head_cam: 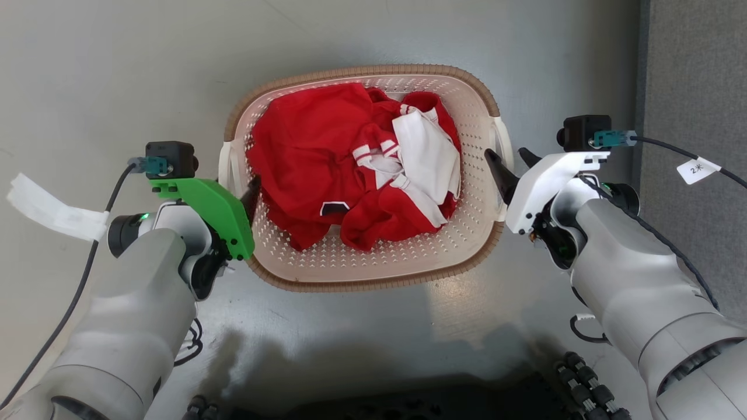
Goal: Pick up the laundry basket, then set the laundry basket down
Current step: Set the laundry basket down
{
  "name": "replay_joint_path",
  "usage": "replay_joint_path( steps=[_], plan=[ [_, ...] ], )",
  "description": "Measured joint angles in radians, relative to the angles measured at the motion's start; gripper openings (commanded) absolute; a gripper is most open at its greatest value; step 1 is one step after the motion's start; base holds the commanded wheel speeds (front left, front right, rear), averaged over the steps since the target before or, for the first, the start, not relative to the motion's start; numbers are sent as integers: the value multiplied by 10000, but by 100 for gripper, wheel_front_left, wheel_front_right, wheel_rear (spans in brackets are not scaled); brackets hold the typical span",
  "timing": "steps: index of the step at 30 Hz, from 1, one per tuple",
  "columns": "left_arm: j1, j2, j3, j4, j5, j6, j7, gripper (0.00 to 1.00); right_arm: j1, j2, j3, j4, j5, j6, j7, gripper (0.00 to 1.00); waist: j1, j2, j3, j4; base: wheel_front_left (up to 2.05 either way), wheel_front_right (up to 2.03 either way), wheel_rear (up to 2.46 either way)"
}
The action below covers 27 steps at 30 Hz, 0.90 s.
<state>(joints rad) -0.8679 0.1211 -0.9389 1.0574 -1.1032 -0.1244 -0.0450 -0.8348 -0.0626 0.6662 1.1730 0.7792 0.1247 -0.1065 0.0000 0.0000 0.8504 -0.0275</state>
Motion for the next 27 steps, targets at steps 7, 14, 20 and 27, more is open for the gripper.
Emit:
replay_joint_path(
  steps=[7,14,20,27],
  plan=[
    [-27,-6,-65,19,-23,0,0,100,-17,4,54,-12,142,0,-21,100,0,0,-83,5,0,0,0],
    [-13,2,-138,104,-29,0,-244,100,40,8,184,-109,336,0,-134,100,0,0,-424,14,0,0,0],
    [171,54,-144,50,-115,0,-834,100,327,8,226,-128,600,0,-351,100,0,0,-1027,3,0,0,0],
    [520,113,-173,-217,-134,0,-1620,100,644,10,228,-119,704,0,-719,100,0,0,-1850,-13,0,0,0]
  ],
)
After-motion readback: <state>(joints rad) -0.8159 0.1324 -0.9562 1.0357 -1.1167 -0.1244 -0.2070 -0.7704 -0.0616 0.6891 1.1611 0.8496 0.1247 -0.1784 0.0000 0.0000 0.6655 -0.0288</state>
